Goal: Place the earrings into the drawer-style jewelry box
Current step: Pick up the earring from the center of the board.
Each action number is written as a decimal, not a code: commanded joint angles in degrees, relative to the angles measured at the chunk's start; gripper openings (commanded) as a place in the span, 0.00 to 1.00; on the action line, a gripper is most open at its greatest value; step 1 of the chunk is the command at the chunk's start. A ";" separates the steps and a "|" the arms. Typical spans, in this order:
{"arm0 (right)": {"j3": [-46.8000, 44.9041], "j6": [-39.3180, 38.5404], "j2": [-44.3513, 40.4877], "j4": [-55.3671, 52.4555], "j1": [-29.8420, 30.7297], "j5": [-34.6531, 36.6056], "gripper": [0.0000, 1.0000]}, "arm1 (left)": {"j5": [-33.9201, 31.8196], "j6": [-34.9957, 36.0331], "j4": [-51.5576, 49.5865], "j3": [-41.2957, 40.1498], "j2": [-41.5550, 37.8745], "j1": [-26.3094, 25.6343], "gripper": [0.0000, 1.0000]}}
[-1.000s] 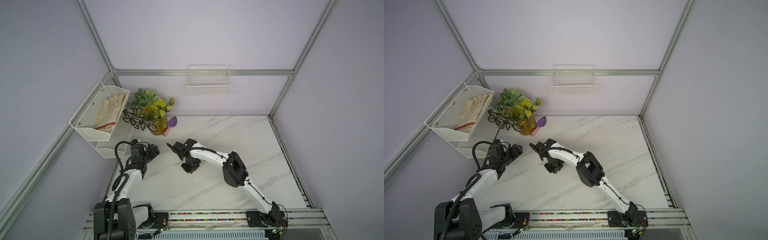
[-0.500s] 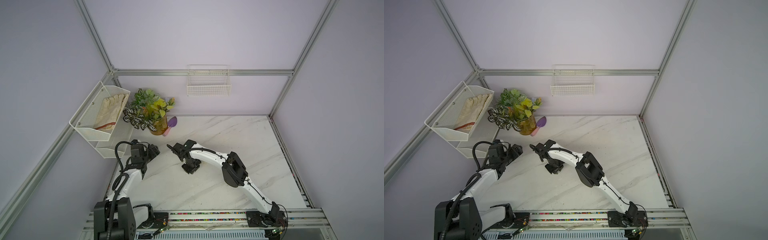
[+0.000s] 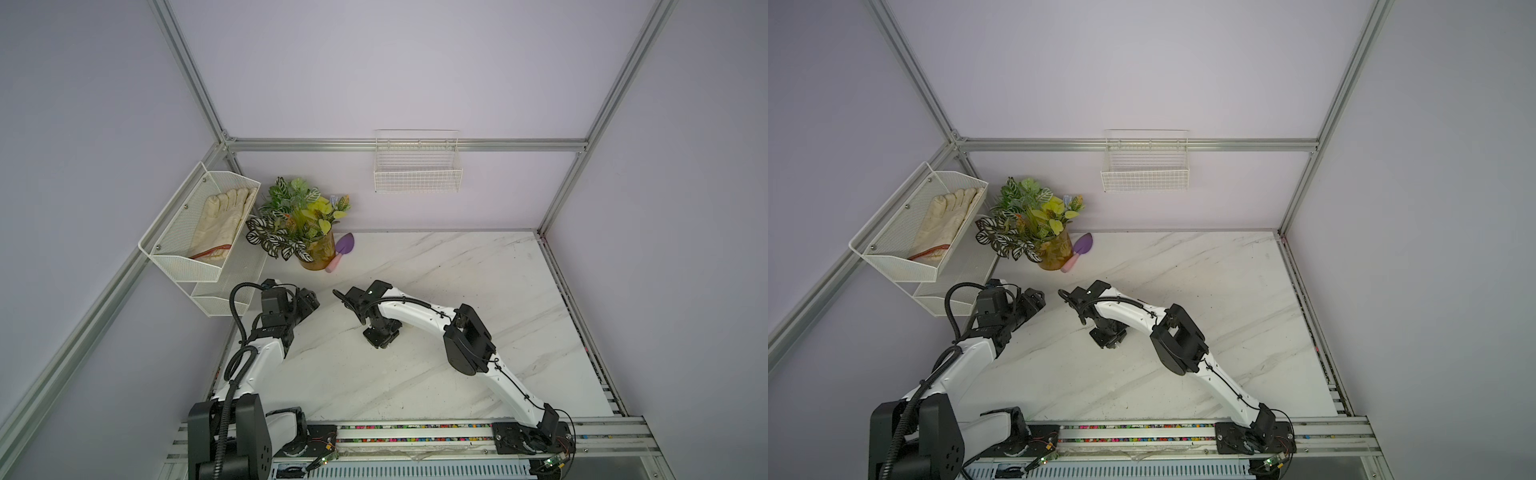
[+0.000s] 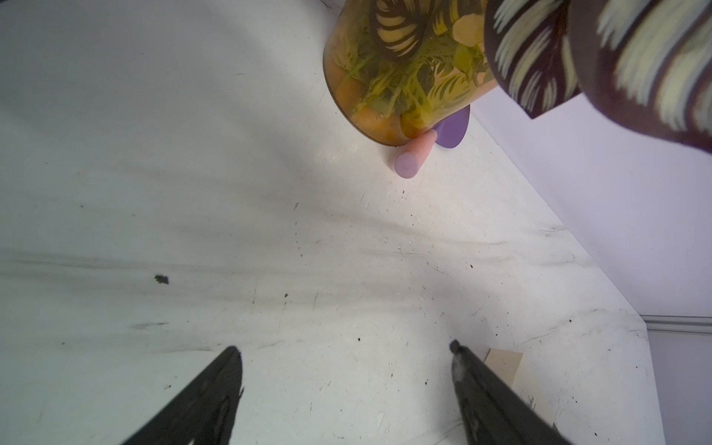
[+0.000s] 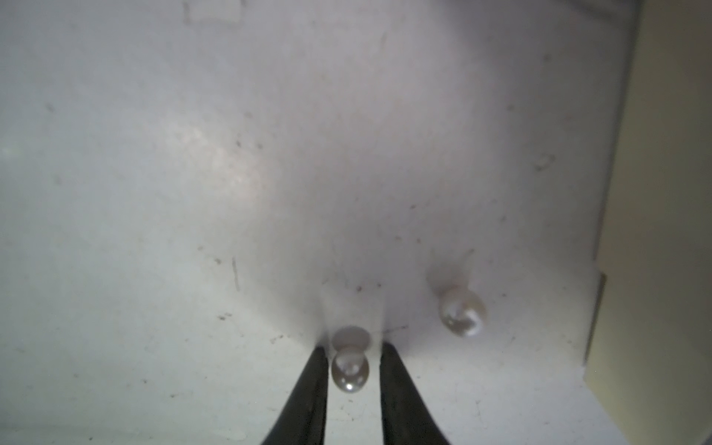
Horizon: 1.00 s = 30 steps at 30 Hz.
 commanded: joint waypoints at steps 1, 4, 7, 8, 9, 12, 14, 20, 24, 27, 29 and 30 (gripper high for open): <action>-1.07 0.16 2.14 1.93 0.73 0.19 0.26 | 0.53 -0.66 2.46 -0.75 0.68 0.36 0.84; -0.92 0.07 2.58 1.65 0.79 0.17 0.25 | 0.62 -0.61 2.43 -0.75 0.78 0.41 0.85; -0.68 -0.08 2.88 1.46 0.83 0.15 0.24 | 0.62 -0.61 2.37 -0.75 0.79 0.39 0.84; -0.72 -0.08 2.90 1.40 0.83 0.24 0.23 | 0.62 -0.65 2.38 -0.73 0.76 0.39 0.84; -0.67 -0.08 2.99 1.37 0.83 0.24 0.22 | 0.62 -0.66 2.39 -0.74 0.74 0.45 0.84; -0.63 -0.19 2.94 1.37 0.83 0.26 0.21 | 0.62 -0.69 2.27 -0.65 0.74 0.49 0.84; -0.67 -0.19 2.97 1.37 0.83 0.21 0.19 | 0.64 -0.65 2.29 -0.54 0.76 0.46 0.84; -1.02 -0.28 2.65 1.93 0.83 -0.06 0.15 | 0.80 -0.52 2.08 -0.31 0.99 0.50 0.84; -1.95 -0.28 1.03 3.08 0.83 -0.42 0.13 | 1.10 -0.35 1.95 -0.28 0.89 0.45 0.84; -4.40 -0.54 -1.96 5.17 0.83 -0.55 0.13 | 1.99 0.25 1.94 0.01 0.96 0.46 0.85; -7.13 -0.54 -4.74 7.41 0.76 -0.29 0.12 | 2.67 0.76 2.07 0.15 1.11 0.46 0.85; -9.17 -0.62 -6.67 9.35 0.69 -0.34 0.13 | 3.14 0.88 2.25 0.21 1.13 0.47 0.86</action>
